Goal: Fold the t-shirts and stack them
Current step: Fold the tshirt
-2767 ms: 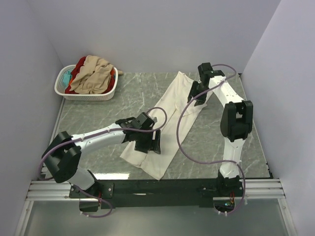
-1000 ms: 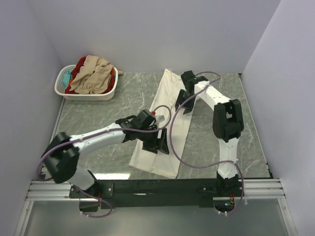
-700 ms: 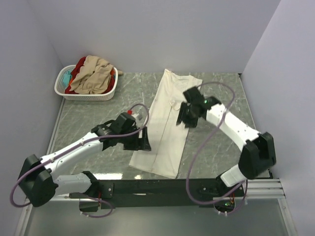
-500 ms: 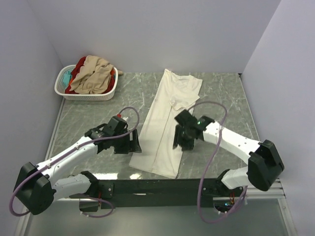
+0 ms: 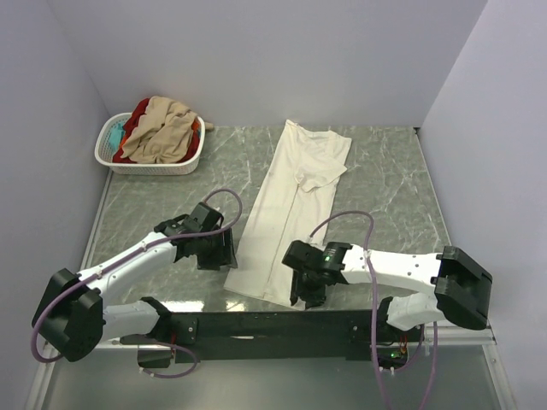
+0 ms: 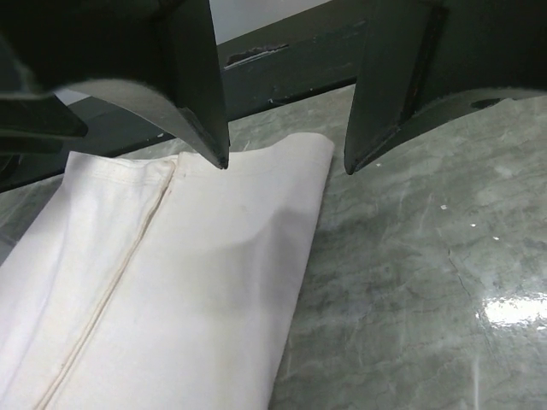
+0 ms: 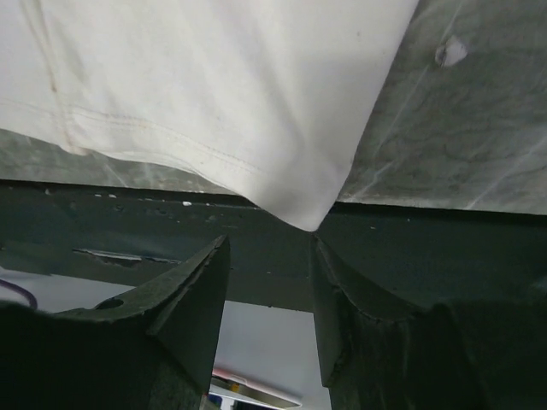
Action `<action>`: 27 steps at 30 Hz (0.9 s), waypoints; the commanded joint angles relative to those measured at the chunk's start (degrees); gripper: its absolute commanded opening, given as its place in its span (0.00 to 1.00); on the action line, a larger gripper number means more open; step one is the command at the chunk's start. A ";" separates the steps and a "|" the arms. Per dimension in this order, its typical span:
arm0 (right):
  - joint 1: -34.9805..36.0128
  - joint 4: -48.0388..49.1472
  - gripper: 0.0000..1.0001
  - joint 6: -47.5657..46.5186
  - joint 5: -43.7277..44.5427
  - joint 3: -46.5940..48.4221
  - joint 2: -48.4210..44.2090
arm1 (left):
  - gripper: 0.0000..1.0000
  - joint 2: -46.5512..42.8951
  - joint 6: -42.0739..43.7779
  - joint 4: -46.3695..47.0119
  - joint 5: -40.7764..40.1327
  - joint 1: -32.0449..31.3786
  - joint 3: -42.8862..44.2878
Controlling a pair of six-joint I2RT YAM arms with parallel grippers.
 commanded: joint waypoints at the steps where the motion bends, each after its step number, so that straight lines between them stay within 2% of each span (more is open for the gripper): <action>1: 1.62 -0.47 0.49 4.42 1.59 -0.48 0.35 | 0.62 -1.21 -0.97 1.73 -1.74 0.16 -0.70; 9: 1.44 -0.30 0.47 3.90 2.21 -2.15 0.61 | 0.60 -0.77 -1.68 2.43 -2.36 0.16 -1.40; 19: 0.83 4.35 0.43 4.25 3.44 -4.88 2.37 | 0.60 0.19 -2.12 2.95 -2.80 -0.81 -1.84; 25: 0.56 6.46 0.35 4.69 3.44 -6.63 2.02 | 0.53 1.95 -2.65 2.43 -4.47 -2.74 -1.75; 27: 0.39 6.90 0.29 5.04 3.44 -7.51 1.58 | 0.51 2.39 -2.73 2.25 -4.82 -3.35 -1.75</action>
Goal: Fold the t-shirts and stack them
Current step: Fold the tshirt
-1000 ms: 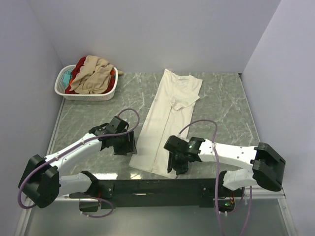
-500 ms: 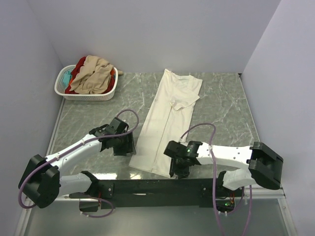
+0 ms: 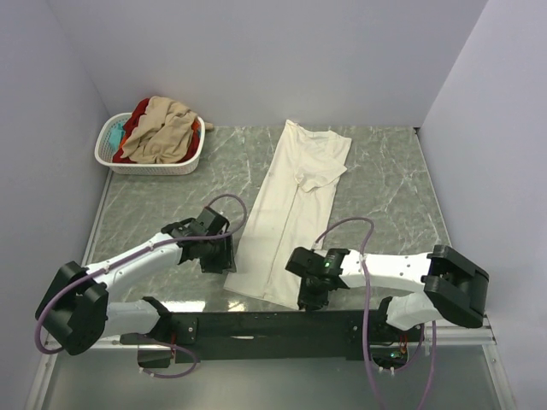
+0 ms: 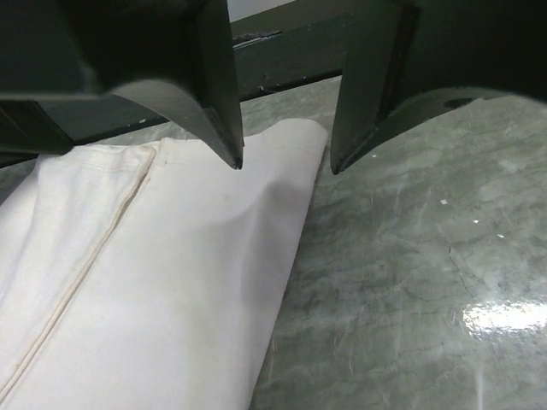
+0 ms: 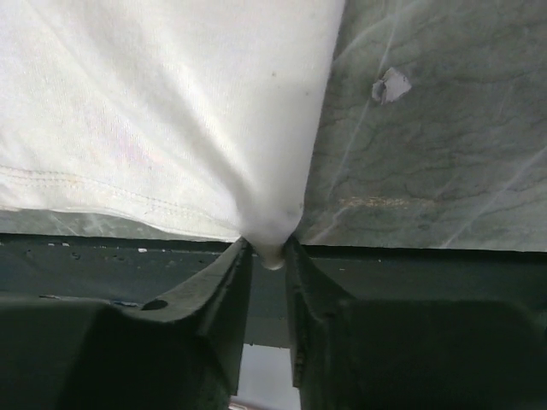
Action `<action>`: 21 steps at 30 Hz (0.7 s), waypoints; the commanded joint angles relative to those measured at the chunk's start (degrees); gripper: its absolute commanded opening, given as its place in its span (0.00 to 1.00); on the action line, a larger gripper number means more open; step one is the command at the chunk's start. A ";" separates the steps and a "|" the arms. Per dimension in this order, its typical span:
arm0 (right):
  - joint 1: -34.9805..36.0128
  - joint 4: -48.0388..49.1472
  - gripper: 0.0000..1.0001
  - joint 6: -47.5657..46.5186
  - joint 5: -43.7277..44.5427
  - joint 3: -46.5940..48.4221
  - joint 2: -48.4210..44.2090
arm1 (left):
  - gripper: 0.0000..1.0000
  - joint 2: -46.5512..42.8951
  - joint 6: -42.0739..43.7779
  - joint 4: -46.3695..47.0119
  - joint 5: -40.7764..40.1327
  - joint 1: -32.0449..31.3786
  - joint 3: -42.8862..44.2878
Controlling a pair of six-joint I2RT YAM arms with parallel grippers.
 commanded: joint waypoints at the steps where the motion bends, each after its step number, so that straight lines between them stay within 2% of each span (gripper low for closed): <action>1: -0.53 1.49 0.27 1.52 2.11 -1.77 -1.13 | 0.50 0.55 -0.79 0.31 -1.80 -1.02 -0.07; 2: -0.53 1.31 0.21 1.70 2.11 -2.29 -1.57 | 0.50 1.08 -0.79 0.22 -1.81 -1.19 0.02; 6: -0.62 0.08 0.12 2.57 2.11 -3.79 -3.50 | 0.45 2.57 -0.88 0.13 -1.63 -2.24 0.10; 13: -0.71 0.34 0.10 3.89 2.11 -6.34 -6.67 | 0.30 3.63 -1.67 -0.22 -2.16 -4.01 0.02; 21: -0.71 1.57 0.10 3.98 2.11 -6.69 -6.32 | 0.25 6.35 -2.02 -0.39 -2.24 -6.20 0.10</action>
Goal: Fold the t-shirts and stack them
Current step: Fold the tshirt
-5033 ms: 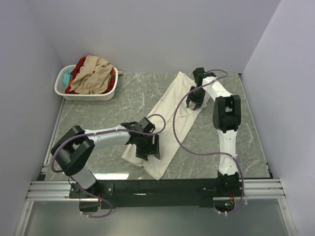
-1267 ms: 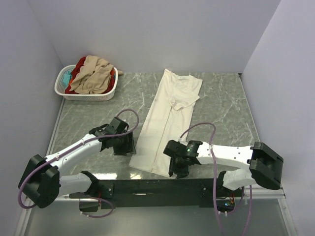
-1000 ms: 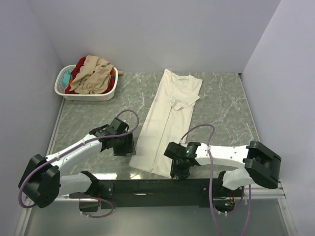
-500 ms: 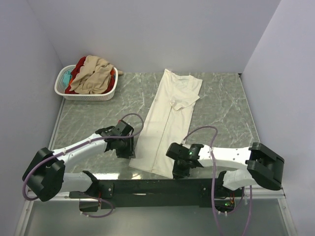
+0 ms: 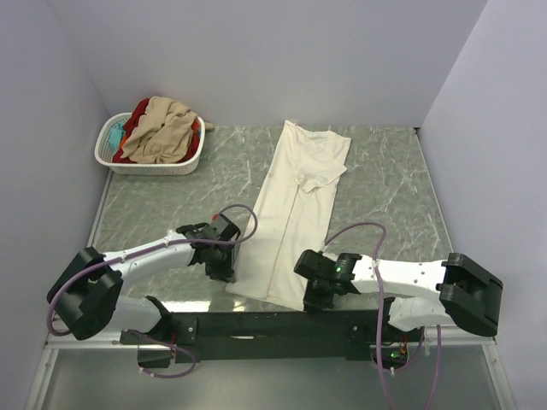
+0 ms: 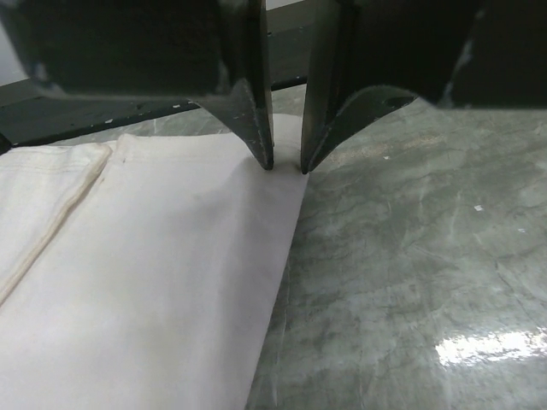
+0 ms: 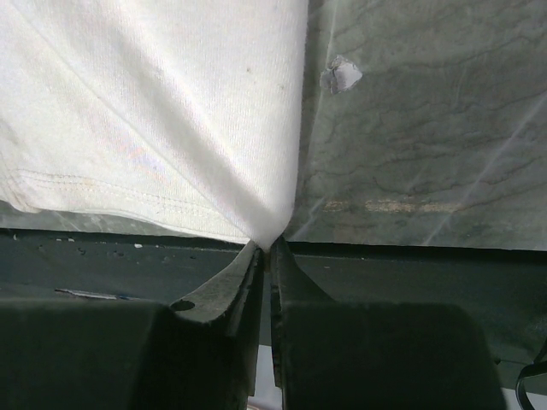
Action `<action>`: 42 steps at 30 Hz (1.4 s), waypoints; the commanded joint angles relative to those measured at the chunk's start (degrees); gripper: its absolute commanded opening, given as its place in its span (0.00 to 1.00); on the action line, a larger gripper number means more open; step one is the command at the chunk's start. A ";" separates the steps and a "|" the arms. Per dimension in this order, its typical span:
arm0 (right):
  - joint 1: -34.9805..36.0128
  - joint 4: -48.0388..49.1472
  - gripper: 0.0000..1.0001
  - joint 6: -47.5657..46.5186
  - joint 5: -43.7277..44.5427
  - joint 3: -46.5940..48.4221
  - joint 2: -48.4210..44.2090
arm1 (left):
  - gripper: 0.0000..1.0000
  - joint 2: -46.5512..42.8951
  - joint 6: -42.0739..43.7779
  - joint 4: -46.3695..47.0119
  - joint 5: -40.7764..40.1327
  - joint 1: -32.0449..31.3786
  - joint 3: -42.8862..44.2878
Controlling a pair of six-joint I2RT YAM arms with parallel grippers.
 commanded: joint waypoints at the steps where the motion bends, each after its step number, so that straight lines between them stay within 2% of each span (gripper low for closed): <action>1: -0.18 -0.88 0.10 0.73 2.31 -1.14 0.06 | 0.25 0.89 -0.64 -0.29 -0.74 -0.83 0.02; 15: -0.18 -1.32 0.10 1.17 3.45 -0.70 -0.55 | 0.24 4.24 -1.08 -2.92 -3.02 -2.59 1.16; 18: -0.10 -1.05 0.10 1.25 3.36 -0.87 -0.73 | 0.33 2.92 -1.78 -3.62 -3.81 -2.85 1.60; 22: -0.18 -0.96 0.10 1.25 3.36 -0.87 -0.64 | 0.39 2.39 -2.58 -5.20 -5.83 -3.11 2.13; 29: -0.18 -0.79 0.10 1.25 3.19 -1.05 -0.38 | 0.40 3.88 -3.19 -5.91 -6.98 -3.55 2.57; 32: -0.10 -0.26 0.10 1.34 3.01 -1.49 -0.47 | 0.39 3.88 -2.32 -4.60 -5.14 -3.64 2.13; 35: -0.18 -0.08 0.10 1.43 3.10 -1.32 -0.38 | 0.32 5.28 -1.26 -3.10 -3.47 -3.73 1.78; 38: -0.18 -0.26 0.10 1.17 3.19 -0.88 -0.20 | 0.17 6.34 -0.29 -1.43 -1.62 -3.73 1.25; 40: -0.18 -0.96 0.08 1.17 3.62 -0.26 -0.29 | 0.05 6.17 -0.03 -1.25 -1.44 -3.73 1.16; 42: -0.18 -2.01 0.02 1.17 4.15 0.70 -0.81 | 0.00 5.29 -0.12 -1.43 -1.70 -3.73 1.42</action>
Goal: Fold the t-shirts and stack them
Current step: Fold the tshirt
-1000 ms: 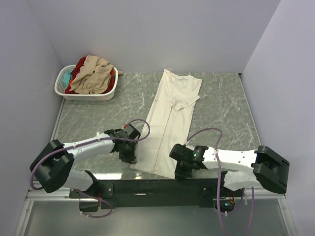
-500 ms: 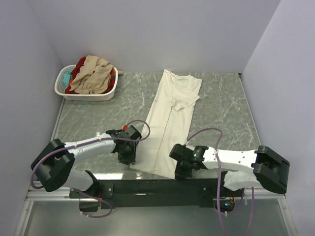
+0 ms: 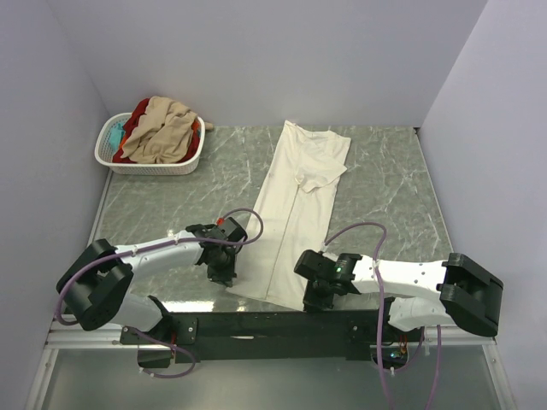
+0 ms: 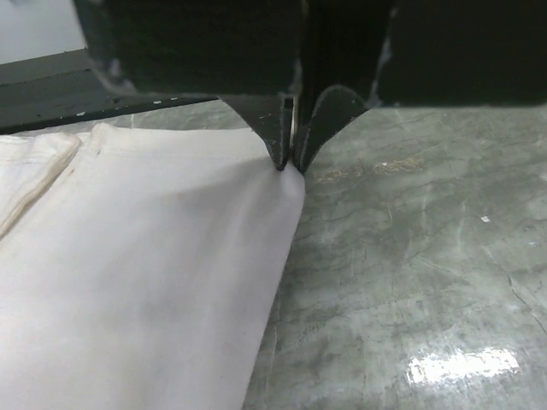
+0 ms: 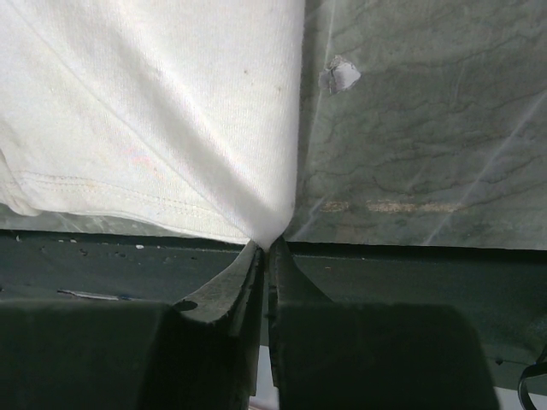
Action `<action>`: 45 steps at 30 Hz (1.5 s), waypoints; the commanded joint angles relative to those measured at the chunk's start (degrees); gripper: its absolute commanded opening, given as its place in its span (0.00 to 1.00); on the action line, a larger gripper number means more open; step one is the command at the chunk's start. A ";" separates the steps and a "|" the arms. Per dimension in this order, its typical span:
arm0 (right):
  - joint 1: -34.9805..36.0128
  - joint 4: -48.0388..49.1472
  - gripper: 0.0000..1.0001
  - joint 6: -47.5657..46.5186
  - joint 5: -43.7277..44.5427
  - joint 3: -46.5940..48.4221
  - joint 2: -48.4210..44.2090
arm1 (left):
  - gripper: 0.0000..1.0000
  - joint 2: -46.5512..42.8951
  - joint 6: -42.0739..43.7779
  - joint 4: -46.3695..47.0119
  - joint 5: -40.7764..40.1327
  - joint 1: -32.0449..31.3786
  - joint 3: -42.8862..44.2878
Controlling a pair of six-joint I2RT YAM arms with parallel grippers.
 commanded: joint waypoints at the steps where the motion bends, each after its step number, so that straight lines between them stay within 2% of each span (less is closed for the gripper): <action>1: -0.10 -2.50 0.00 0.66 4.19 1.06 -0.88 | 0.00 -0.69 0.91 1.39 0.61 -0.38 -0.41; 6: -0.18 -7.76 0.00 1.01 6.74 4.74 -3.86 | 0.00 -6.32 0.74 0.87 0.26 -0.38 1.51; 12: -1.58 -14.00 0.00 0.49 10.78 9.40 -7.47 | 0.00 -7.83 0.12 0.34 0.09 -0.30 6.78; 15: -4.22 -15.24 0.00 -1.18 11.84 10.63 -8.88 | 0.00 -6.34 0.12 0.34 -0.26 -0.21 9.42; 20: -12.46 -14.63 0.00 -7.24 11.23 11.69 -9.85 | 0.00 -4.32 -0.14 2.79 0.00 1.11 13.12; 31: -28.21 -14.55 0.00 -22.52 11.05 20.21 -2.65 | 0.00 10.00 4.42 7.72 5.71 8.75 26.29; 45: -41.05 -13.05 0.00 -33.69 12.10 38.05 19.23 | 0.00 32.85 9.35 7.46 15.37 18.16 50.46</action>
